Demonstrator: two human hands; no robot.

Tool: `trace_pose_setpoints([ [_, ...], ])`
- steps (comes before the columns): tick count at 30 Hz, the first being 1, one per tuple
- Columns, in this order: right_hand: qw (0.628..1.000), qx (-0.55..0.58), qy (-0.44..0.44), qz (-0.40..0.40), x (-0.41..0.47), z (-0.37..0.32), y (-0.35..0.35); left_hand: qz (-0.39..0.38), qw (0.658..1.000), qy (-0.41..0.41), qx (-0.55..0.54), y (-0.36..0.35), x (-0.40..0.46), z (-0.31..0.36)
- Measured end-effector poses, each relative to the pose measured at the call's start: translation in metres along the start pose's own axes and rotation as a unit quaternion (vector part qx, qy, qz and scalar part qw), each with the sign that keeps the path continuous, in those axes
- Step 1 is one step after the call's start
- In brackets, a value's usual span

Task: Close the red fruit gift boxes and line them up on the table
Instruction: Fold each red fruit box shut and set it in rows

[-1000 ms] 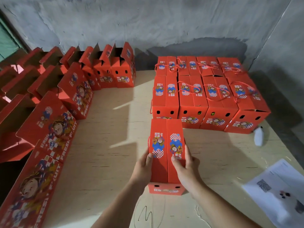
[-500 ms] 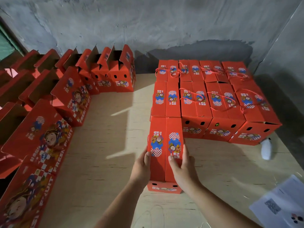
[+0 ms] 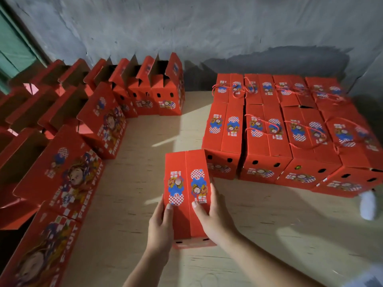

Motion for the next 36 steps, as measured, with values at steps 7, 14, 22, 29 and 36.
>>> trace_pose_setpoints([
  [7, 0.999, 0.008, 0.004, -0.052, 0.028, -0.025, -0.035, 0.089, 0.995, 0.012, -0.037, 0.027, 0.027, -0.009],
  [14, 0.995, 0.009, -0.001, -0.104, 0.038, -0.023, -0.053, 0.105, 0.994, 0.002, -0.042, 0.044, 0.03, -0.015],
  [22, 0.991, 0.105, -0.033, -0.071, 0.098, -0.024, -0.051, -0.032, 0.999, -0.026, -0.02, 0.03, 0.144, 0.041],
  [29, 0.996, 0.077, -0.011, -0.045, 0.098, -0.003, -0.03, -0.098, 0.994, -0.041, 0.011, -0.016, 0.185, 0.063],
  [36, 0.92, -0.371, 0.12, 0.044, 0.129, -0.022, 0.0, -0.055, 0.995, -0.056, 0.055, -0.033, 0.208, 0.079],
])
Point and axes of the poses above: each hand's wrist, its own x-axis towards the middle knuckle, its own y-axis out of the back of the hand, z = x × y, the point moved 2 cm from there along x, towards the middle knuckle, and after that the axes turned 12 degrees about x, right-handed, at the moved point
